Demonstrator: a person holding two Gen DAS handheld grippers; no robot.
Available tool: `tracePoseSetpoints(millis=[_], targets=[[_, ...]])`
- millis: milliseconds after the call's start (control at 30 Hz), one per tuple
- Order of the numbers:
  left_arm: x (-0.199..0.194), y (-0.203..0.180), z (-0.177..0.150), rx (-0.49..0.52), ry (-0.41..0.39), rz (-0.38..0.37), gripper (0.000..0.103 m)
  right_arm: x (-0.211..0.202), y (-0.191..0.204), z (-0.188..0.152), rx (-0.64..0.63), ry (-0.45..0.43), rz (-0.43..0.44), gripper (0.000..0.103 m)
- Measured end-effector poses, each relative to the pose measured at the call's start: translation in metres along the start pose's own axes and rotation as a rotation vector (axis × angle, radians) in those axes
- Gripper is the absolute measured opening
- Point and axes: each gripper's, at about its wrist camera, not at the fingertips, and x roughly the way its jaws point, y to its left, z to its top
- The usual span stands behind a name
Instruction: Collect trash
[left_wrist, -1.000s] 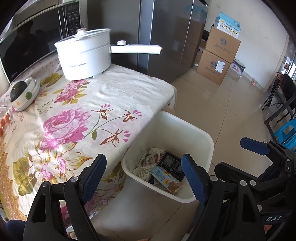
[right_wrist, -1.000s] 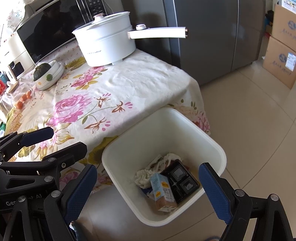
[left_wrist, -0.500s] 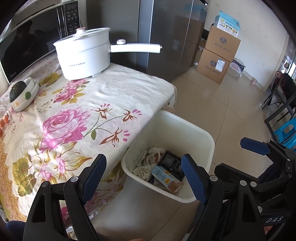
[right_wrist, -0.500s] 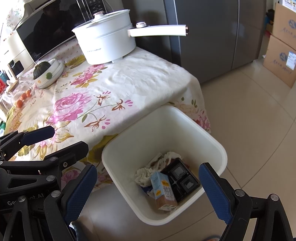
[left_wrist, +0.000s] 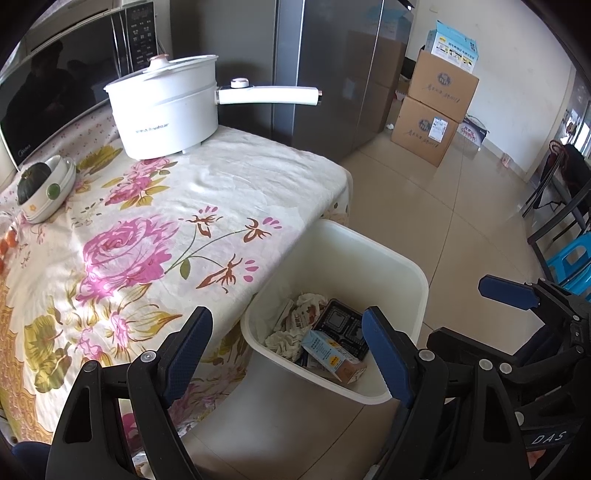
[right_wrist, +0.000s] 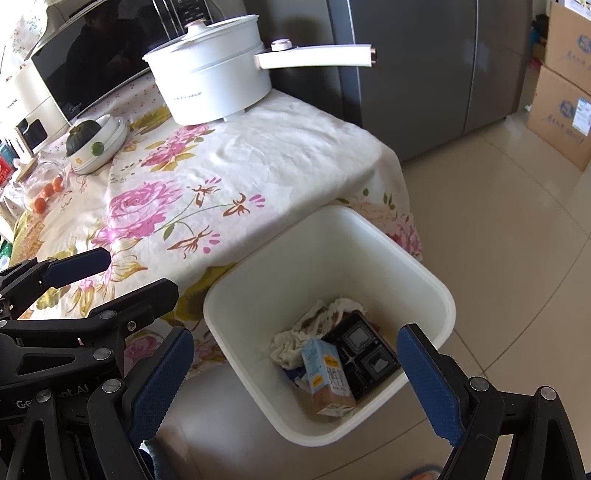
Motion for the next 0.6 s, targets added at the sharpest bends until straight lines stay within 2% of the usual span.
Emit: tracePoseSetpoints(millis=[600], targets=[[0.0008, -0.0003, -0.0010, 0.004, -0.003, -0.003, 0.085, 0.0021, -0.0002, 0.0005, 0.000, 0.009, 0.007, 0.093]])
